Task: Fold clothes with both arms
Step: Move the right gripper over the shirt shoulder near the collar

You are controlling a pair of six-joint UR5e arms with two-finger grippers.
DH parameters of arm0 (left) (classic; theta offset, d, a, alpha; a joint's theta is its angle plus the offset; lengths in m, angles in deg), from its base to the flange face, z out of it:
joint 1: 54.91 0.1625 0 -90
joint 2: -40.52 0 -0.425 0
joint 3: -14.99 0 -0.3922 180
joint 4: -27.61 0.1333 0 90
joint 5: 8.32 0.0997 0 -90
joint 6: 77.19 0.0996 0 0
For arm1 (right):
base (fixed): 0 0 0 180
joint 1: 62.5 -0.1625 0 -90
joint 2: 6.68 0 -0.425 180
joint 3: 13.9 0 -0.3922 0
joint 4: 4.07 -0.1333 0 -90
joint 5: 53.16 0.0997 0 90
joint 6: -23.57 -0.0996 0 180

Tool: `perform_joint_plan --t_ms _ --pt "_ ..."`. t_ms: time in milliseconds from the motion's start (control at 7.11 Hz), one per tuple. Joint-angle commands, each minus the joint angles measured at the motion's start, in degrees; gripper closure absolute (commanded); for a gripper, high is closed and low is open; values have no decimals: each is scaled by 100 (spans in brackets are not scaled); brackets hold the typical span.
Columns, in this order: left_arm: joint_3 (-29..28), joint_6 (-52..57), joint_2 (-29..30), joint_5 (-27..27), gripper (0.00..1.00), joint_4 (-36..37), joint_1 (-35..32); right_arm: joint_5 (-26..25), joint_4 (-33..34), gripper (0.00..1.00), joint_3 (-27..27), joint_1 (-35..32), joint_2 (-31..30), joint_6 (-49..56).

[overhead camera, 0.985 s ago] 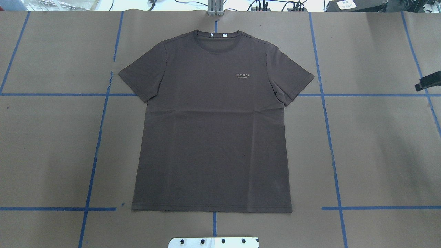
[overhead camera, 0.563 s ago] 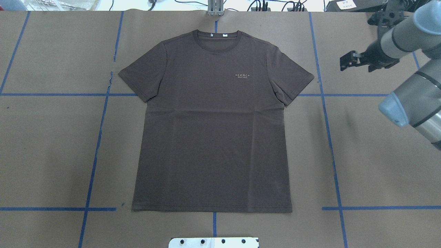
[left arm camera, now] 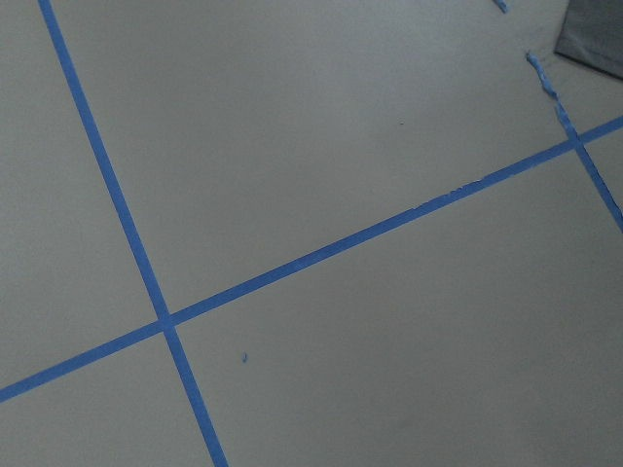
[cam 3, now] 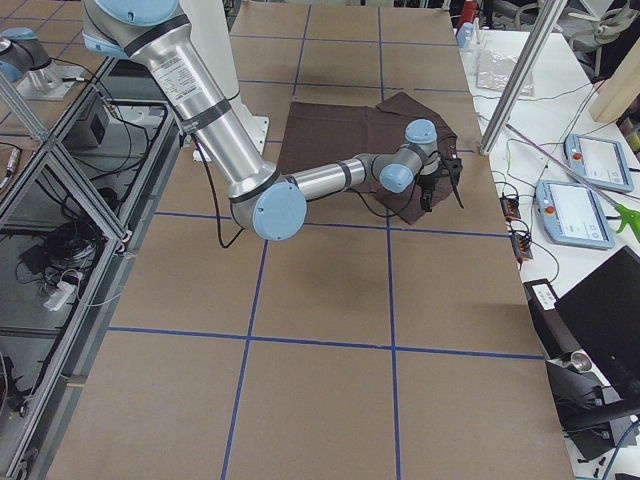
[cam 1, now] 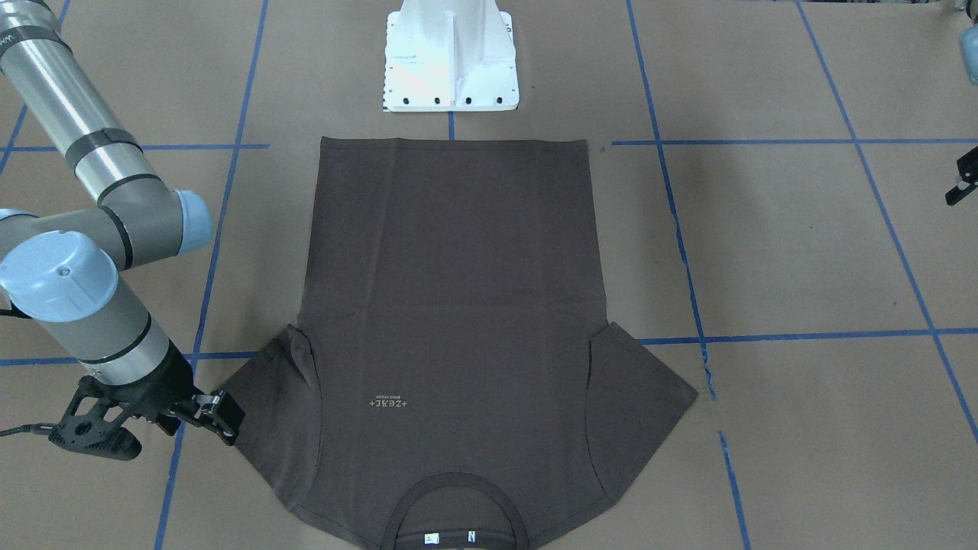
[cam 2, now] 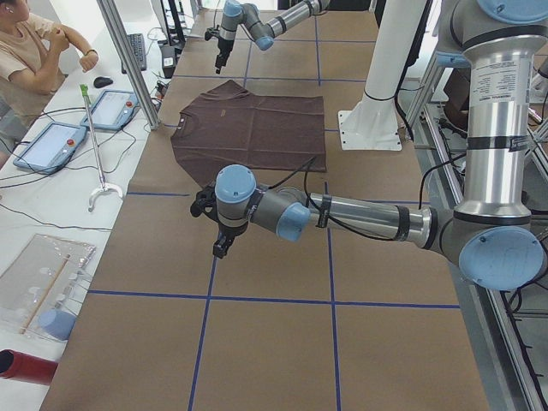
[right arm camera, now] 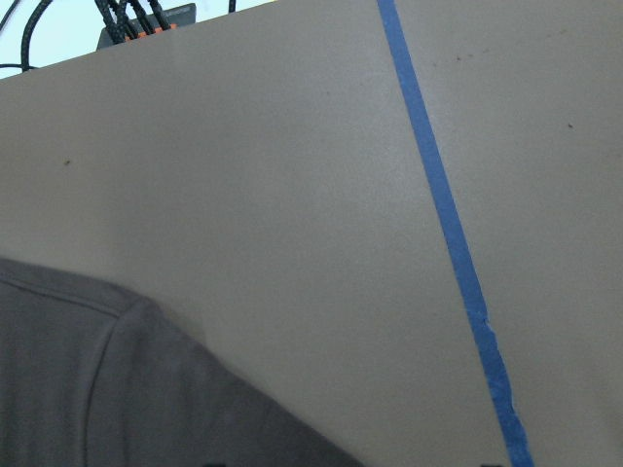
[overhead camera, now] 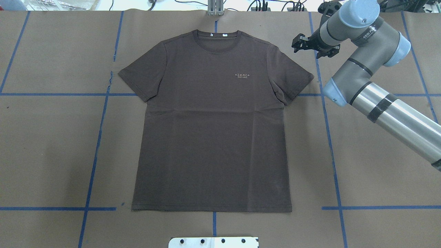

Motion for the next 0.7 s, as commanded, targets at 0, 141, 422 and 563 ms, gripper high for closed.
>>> perform_joint_plan --t_ms 0,141,422,563 --pt "-15 2 12 -4 0 -10 0 -151 -41 11 222 133 -61 -21" --pt "3 2 12 -4 0 -19 0 -142 -50 12 213 220 -166 -38" --pt "38 -7 29 -57 0 -19 0 -116 -50 30 152 256 -290 -82" --pt "38 -7 29 -127 0 -10 0 -107 -41 43 100 248 -316 -91"
